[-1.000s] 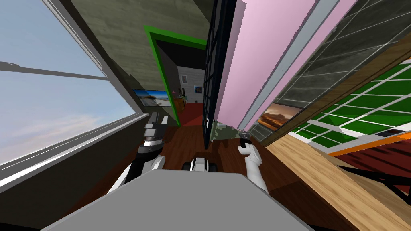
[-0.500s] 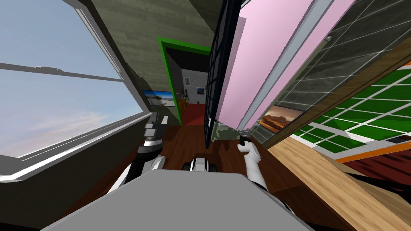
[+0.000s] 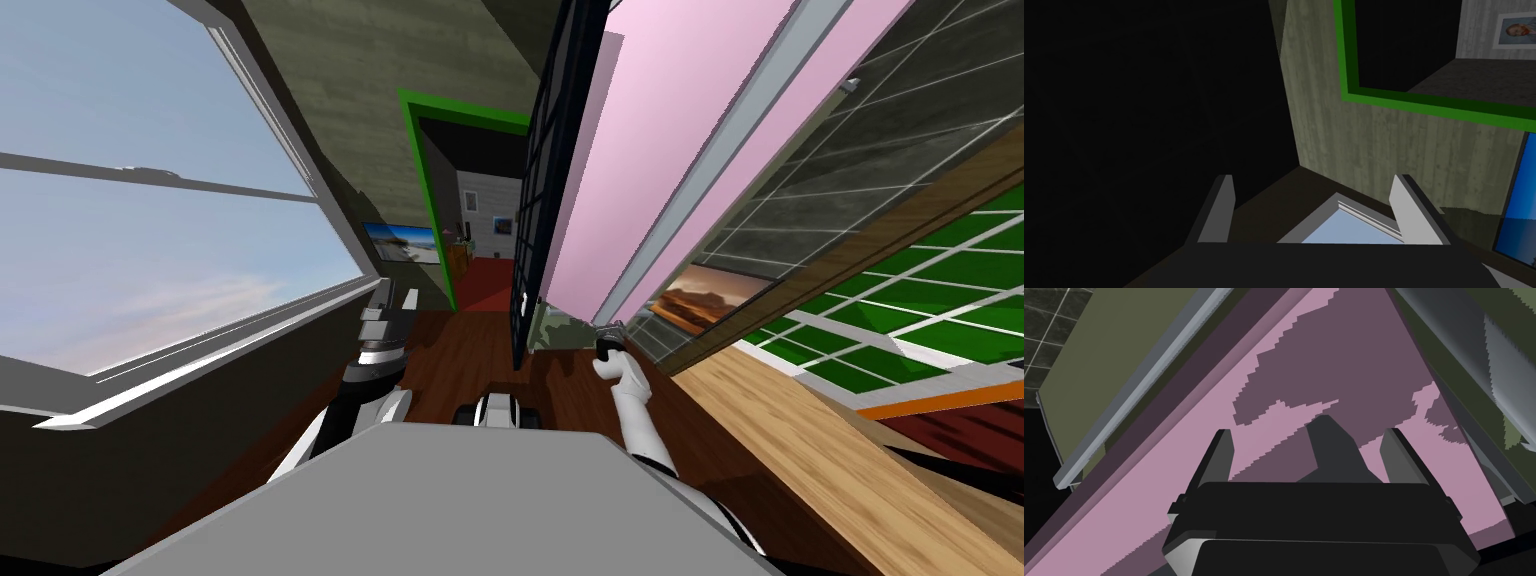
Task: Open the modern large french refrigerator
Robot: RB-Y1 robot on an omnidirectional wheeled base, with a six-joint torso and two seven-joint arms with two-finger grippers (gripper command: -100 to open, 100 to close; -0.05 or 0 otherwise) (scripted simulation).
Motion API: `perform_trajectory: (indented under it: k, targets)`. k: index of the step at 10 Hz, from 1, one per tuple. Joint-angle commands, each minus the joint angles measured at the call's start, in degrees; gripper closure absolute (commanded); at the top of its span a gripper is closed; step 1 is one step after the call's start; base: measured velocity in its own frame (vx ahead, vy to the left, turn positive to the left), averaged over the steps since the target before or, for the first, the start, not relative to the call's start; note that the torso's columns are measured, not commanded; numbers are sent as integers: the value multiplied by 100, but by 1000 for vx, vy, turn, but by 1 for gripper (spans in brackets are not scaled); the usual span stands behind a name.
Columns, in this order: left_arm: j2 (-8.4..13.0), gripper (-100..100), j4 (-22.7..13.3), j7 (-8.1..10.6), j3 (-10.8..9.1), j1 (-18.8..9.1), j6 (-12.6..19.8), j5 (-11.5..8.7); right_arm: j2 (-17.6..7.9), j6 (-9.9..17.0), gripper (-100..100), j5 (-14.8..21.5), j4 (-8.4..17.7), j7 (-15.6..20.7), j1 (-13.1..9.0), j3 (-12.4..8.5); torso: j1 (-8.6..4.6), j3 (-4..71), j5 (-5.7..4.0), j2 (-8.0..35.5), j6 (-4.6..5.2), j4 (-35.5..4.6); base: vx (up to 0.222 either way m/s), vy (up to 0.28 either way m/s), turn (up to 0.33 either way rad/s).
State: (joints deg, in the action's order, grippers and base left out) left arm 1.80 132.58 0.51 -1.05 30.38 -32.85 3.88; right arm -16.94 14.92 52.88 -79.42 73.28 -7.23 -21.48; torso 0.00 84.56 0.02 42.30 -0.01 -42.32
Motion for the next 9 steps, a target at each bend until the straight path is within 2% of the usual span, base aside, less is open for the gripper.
perform_trajectory:
  k: [1,2,3,4,5,7,8,9]
  targets:
    - [0,0,0,0,0,0,0,0,-264,347,-100,63,-18,-452,58,355,1,1,2,-2,-3,-2,-10,-29,42]
    - [0,0,0,0,0,0,0,0,-264,347,-100,63,-18,-521,58,355,5,2,2,-3,-3,0,-5,-15,0]
    - [0,0,0,0,0,0,0,0,-491,617,-100,127,-20,-738,106,621,9,2,3,-2,1,1,-8,-17,56]
    - [0,0,0,0,0,0,0,0,-491,623,-100,127,-20,-891,106,645,6,1,3,0,-2,0,-11,-20,47]
    - [0,0,0,0,0,0,0,0,-717,862,-100,191,-22,-1056,155,879,5,0,2,0,-3,-1,-12,-23,73]
    - [0,0,0,0,0,0,0,0,-717,900,-100,191,-22,-1271,155,934,5,2,3,-2,-5,-1,-8,-21,26]
    - [0,0,0,0,0,0,0,0,-943,1177,-100,255,-24,-1494,203,1204,9,2,3,-3,-2,0,-10,-18,76]
    - [0,0,0,0,0,0,0,0,-943,1177,-100,255,-24,-1646,203,1224,6,1,3,-1,-4,0,-9,-20,42]
